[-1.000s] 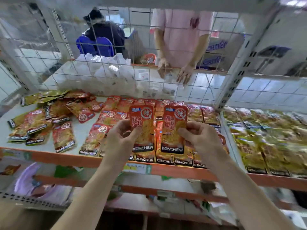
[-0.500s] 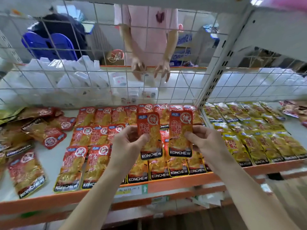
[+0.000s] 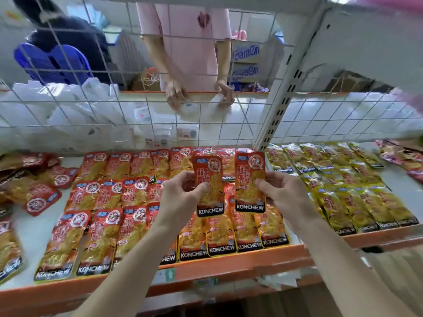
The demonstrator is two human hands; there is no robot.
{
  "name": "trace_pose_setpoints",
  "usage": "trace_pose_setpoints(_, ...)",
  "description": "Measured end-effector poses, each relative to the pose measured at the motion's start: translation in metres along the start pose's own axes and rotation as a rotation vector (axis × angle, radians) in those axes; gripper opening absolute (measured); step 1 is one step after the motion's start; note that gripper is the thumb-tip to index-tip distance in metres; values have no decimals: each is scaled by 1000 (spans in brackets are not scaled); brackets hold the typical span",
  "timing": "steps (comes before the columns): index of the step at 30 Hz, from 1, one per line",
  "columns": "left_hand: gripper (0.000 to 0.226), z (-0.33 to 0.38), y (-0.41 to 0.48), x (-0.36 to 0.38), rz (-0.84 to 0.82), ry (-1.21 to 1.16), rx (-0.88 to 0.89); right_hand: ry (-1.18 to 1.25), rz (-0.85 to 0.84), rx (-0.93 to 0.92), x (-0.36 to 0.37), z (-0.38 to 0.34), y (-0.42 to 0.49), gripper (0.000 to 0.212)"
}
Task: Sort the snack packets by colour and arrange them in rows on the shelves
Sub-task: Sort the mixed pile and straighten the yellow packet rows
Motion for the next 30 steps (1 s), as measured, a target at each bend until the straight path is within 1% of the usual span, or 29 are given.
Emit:
trace_pose_setpoints(4, 11, 0, 7, 29, 35, 72, -17, -16, 8, 1, -24, 3, 35, 7)
trace_pose_setpoints(6, 13, 0, 13, 42, 45, 104, -12, -19, -19, -10, -30, 1, 52, 4)
trace_pose_setpoints(9, 17, -4, 23, 57, 61, 170, 2, -38, -50, -27, -31, 3, 74, 4)
trace_pose_setpoints(13, 22, -2, 38, 71, 95, 259, 49, -140, -82, -63, -26, 9, 97, 4)
trace_pose_setpoints(15, 23, 0, 43, 78, 93, 289, 77, -173, -91, -71, -22, 12, 103, 4)
trace_pose_setpoints(17, 14, 5, 47, 86, 86, 316, 116, -173, -82, -69, -20, 13, 109, 11)
trace_pose_setpoints(20, 9, 7, 54, 97, 95, 365, 154, -221, -81, -99, -19, 13, 115, 6)
trace_pose_setpoints(25, 18, 2, 67, 104, 128, 483, 158, -293, -85, -91, -17, 22, 127, 7)
trace_pose_setpoints(26, 18, 1, 68, 104, 133, 519, 169, -305, -83, -97, -17, 23, 129, 3)
trace_pose_setpoints(27, 17, 0, 69, 105, 135, 559, 185, -326, -76, -111, -17, 23, 131, 3)
trace_pose_setpoints(28, 16, 1, 69, 106, 141, 597, 207, -351, -65, -130, -17, 21, 132, 9)
trace_pose_setpoints(30, 19, -1, 71, 106, 174, 688, 248, -405, -55, -156, -16, 18, 132, 5)
Point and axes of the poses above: each hand's wrist, its own y-axis towards the middle knuckle, its own x-axis out of the palm, z = x × y, the point moved 7 cm from there along y, towards the middle knuckle, and after that the axes turned 9 degrees about z, right-handed, at the moved point
